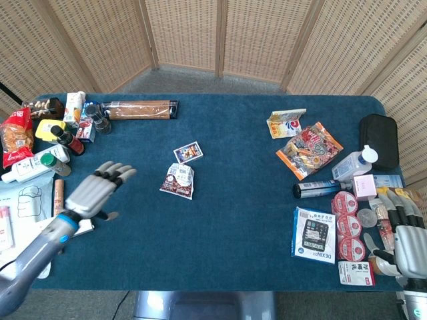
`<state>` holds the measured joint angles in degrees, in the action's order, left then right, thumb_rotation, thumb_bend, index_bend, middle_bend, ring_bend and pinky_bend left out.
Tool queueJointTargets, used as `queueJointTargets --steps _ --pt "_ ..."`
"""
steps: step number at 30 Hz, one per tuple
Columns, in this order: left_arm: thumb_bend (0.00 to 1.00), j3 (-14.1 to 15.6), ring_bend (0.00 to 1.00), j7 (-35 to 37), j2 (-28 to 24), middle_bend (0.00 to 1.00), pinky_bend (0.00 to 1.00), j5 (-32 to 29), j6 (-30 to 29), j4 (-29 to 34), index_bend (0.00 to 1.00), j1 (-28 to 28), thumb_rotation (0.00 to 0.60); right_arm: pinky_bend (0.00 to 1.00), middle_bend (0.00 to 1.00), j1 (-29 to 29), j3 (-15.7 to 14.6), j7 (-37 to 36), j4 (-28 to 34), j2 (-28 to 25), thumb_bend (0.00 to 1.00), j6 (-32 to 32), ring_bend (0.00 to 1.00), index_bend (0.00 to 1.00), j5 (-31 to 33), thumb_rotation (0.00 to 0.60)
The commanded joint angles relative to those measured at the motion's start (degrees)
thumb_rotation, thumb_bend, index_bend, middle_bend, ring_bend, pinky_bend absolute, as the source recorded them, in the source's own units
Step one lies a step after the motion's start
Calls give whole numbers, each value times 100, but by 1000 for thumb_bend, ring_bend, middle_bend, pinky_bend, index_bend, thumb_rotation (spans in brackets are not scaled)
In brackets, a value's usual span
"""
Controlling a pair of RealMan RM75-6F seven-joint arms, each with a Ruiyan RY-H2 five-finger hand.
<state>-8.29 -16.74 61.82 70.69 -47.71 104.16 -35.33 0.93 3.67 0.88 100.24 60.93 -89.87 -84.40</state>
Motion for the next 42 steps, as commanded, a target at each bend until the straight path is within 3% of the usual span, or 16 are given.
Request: queueJointTargets --steps 1,10,16,27,29,31,33,36,38,42 --pt "216 -246 0 -407 664 0 0 -563 530 -591 0 -664 600 0 0 -88 0 -33 23 -59 321 -89 0 0 51 590" --pt "216 -210 0 -1115 1973 0 0 -1596 1076 -1909 0 -1776 600 0 0 -264 51 -149 48 -147 320 -213 0 0 234 591" --pt "217 -175 0 -1209 2666 0 0 -2080 1313 -2702 0 -2300 600 0 0 -274 104 -140 62 -154 322 -208 0 0 271 594" --pt "217 -13 18 -973 3339 0 0 -2242 1442 -3595 0 -2634 600 0 0 -452 146 -268 55 -169 321 -369 0 0 374 593" --pt "217 28 180 -919 3373 50 0 -2202 1387 -3674 2 -2613 600 0 0 -479 147 -287 61 -159 321 -387 0 0 382 595" --pt "217 72 396 -879 3412 194 0 -2196 1367 -3743 68 -2598 600 0 0 -503 151 -349 88 -164 322 -390 0 0 391 593" --pt "216 113 650 -818 3439 385 0 -2149 1364 -3773 241 -2572 600 0 0 -523 161 -448 126 -164 321 -428 0 0 353 593" --pt "217 102 897 -595 3442 618 24 -1903 1225 -3739 489 -2479 600 0 0 -539 169 -436 114 -163 323 -446 0 0 336 593" --pt "218 76 986 -392 3403 741 122 -1677 1100 -3696 613 -2396 600 0 0 -537 177 -432 122 -155 321 -418 0 0 360 590" --pt "216 103 1000 -192 3309 857 272 -1414 981 -3636 726 -2290 600 0 0 -517 194 -438 105 -115 321 -382 0 0 343 594"
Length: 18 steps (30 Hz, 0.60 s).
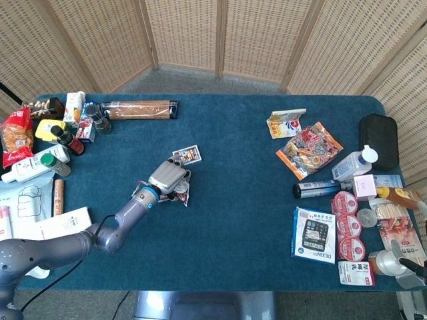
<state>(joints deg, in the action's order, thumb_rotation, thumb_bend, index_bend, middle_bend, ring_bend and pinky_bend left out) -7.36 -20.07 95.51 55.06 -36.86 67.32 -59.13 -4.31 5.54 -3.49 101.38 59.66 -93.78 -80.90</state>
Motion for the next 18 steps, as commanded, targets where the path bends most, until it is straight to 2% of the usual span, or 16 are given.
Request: queueJointTargets --steps 1,5,9,12,18 --pt "215 11 1000 199 -75 876 297 216 -155 59 745 125 600 0 0 12 10 -3 -18 24 321 19 0 0 -11 594" --pt "201 -57 1000 500 -141 927 358 497 -459 138 796 280 600 0 0 19 29 -13 -29 30 322 32 0 0 -19 596" --pt "185 -150 1000 773 -372 928 361 678 -666 371 795 412 600 0 0 36 48 -27 -29 28 322 65 0 0 -23 596" --pt "172 -232 1000 931 -614 928 362 757 -810 614 790 511 600 0 0 64 57 -40 -43 48 322 117 0 0 -25 595" --pt "170 -575 1000 1384 -1230 927 362 819 -1130 1315 787 704 600 0 0 114 75 -91 -112 101 321 191 0 0 -48 595"
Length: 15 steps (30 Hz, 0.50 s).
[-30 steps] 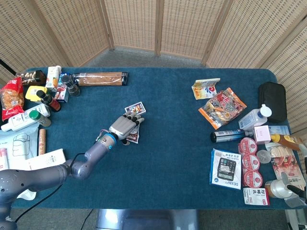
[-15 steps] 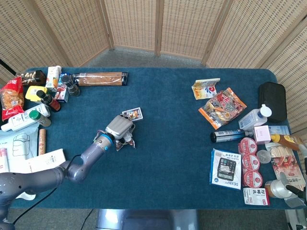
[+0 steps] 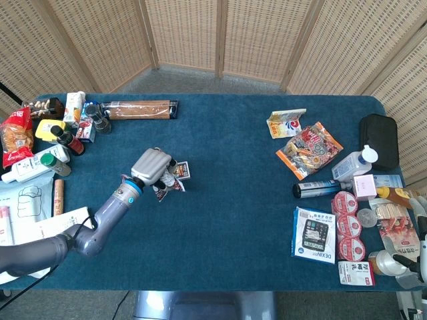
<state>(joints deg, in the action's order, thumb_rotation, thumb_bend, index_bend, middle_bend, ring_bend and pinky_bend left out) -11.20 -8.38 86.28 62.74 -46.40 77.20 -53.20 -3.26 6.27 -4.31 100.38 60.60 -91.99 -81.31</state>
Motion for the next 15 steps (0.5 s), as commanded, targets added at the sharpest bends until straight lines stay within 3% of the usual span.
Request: queueJointTargets --steps 1,10,15 --pt "170 -265 1000 252 -458 926 361 71 -257 478 786 140 600 0 0 16 3 -21 -29 16 322 28 0 0 -10 595" --pt "166 -896 1000 336 -1447 916 361 34 -984 1658 775 363 600 0 0 121 -10 -290 -331 279 322 228 0 0 -35 595" --pt "163 -1126 1000 398 -1707 904 359 118 -1365 1986 763 468 600 0 0 192 -16 -357 -454 415 323 327 0 0 -68 596"
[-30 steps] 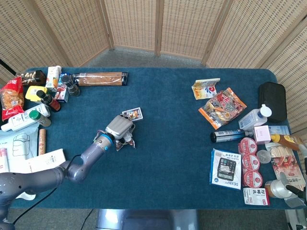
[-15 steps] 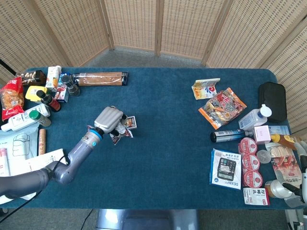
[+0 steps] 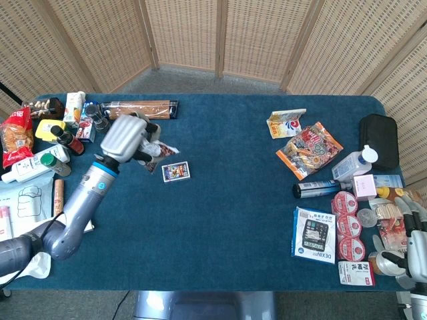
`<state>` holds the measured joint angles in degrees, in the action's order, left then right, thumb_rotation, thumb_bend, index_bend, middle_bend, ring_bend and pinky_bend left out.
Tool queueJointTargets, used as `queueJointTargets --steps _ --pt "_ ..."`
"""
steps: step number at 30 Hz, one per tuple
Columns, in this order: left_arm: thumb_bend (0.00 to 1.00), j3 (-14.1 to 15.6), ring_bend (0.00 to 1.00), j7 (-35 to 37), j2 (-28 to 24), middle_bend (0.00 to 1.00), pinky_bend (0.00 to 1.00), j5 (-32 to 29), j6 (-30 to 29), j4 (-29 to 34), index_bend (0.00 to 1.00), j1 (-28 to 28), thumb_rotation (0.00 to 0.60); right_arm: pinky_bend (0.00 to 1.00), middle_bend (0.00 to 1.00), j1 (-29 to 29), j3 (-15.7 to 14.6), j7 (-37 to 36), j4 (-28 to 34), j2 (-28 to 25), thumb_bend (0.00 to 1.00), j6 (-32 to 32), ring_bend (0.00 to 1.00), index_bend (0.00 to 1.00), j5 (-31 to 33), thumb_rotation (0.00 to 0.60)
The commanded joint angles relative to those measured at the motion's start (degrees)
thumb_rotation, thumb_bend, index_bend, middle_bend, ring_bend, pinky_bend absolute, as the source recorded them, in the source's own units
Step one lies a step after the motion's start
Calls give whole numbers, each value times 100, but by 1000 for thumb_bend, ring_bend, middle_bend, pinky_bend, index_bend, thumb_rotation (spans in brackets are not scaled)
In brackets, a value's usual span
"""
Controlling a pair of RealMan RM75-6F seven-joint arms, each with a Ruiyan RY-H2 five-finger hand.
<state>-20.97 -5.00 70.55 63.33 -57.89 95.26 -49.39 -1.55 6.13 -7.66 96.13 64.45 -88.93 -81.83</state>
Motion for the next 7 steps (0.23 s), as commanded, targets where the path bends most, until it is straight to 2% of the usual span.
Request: queueJointTargets --steps 1,7 --pt "162 -190 1000 87 -152 902 357 109 -322 218 760 111 600 0 0 26 1 -30 -43 43 322 19 0 0 -24 596" --pt "160 -256 1000 210 -190 896 353 263 -536 305 754 161 600 0 0 11 9 -33 -36 14 322 17 0 0 12 595"
